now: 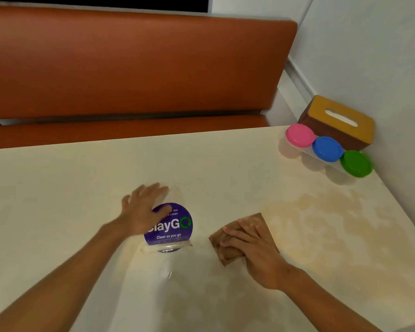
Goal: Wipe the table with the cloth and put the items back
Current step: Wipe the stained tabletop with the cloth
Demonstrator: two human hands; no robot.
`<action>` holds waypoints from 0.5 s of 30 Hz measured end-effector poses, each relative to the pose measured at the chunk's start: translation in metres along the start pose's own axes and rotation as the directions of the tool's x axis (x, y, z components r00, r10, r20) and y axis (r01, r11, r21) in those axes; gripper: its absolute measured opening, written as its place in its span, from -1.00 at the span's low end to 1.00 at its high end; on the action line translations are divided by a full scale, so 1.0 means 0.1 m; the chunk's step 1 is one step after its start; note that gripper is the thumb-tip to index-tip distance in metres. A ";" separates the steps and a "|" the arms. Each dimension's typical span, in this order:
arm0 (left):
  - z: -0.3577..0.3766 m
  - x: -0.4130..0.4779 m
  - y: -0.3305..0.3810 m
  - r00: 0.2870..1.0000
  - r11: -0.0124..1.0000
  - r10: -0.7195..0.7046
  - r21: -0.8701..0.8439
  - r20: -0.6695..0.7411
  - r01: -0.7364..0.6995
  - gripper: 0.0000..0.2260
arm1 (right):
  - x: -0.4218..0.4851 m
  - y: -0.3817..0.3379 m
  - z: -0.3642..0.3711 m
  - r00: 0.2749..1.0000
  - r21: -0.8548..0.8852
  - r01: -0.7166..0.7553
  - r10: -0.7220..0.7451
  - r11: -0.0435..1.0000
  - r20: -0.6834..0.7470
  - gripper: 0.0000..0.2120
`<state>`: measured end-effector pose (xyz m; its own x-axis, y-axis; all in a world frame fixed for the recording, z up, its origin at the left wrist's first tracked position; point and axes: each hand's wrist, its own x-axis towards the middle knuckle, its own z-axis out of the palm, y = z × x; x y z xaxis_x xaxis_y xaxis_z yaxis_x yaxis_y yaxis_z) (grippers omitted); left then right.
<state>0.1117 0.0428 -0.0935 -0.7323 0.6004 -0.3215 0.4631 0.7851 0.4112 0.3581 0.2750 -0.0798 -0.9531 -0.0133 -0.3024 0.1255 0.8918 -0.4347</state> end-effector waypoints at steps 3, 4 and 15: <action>0.31 -0.43 0.21 0.998 0.999 0.043 0.024 0.055 -0.045 -0.39 | 0.04 -0.10 -0.17 0.986 0.070 0.021 -0.009 0.997 -0.166 -0.34; 0.40 -0.49 0.25 0.998 0.997 0.043 0.056 0.051 -0.046 -0.36 | 0.10 -0.11 -0.24 0.967 0.115 0.032 -0.001 0.993 -0.256 -0.34; 0.75 -0.61 0.25 0.997 0.998 -0.057 0.000 -0.056 0.057 -0.33 | 0.53 -0.28 -0.03 0.999 -0.192 -0.047 0.052 0.980 0.018 -0.23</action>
<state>0.2056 0.0373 -0.1270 -0.7842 0.5450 -0.2965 0.4206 0.8183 0.3918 0.3030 0.2508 -0.0817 -0.9403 0.0247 -0.3395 0.1151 0.9617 -0.2488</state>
